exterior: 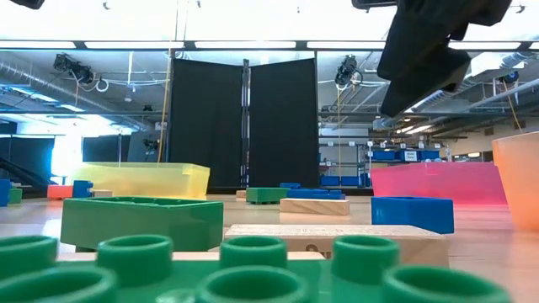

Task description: Sort blocks by size

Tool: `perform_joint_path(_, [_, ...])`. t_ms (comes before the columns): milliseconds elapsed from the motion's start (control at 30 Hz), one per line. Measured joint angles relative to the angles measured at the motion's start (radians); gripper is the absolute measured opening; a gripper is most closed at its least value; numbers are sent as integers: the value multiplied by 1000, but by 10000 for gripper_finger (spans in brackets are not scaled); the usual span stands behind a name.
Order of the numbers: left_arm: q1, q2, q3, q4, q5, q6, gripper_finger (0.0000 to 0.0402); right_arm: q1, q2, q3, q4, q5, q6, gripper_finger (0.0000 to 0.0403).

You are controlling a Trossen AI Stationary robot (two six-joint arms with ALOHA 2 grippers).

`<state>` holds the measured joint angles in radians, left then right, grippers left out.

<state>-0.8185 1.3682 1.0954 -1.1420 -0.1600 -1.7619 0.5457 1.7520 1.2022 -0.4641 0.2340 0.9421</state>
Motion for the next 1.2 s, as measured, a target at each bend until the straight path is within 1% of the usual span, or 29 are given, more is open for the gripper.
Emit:
perform_joint_path(133, [0, 0, 0, 42, 15, 19, 318, -2, 0, 0, 0, 0, 0, 229])
perform_joint_path(267, [0, 9, 0, 41, 55, -13, 321, -7, 0, 0, 5, -1, 0, 228])
perform_joint_path(367, [-2, 41, 0, 55, 116, -23, 321, -10, 0, 0, 22, -1, 0, 226])
perform_joint_path(467, [-8, 93, 0, 59, 183, -19, 321, -10, 0, 0, 25, -1, 0, 226])
perform_joint_path(533, [-14, 141, -1, 84, 230, 13, 321, -10, 0, 0, 26, -1, 0, 227])
perform_joint_path(767, [-28, 313, -1, 305, 426, 110, 321, -11, 0, 0, 26, -1, -1, 226])
perform_joint_path(867, [-31, 380, -1, 386, 502, 129, 321, -11, 0, 0, 26, -1, -2, 225])
perform_joint_path(1033, [-47, 454, -1, 452, 570, 136, 321, -11, 0, 0, 26, -1, -2, 224])
perform_joint_path(1200, [-67, 484, -1, 446, 634, 136, 321, -11, 0, 0, 29, -1, -1, 225])
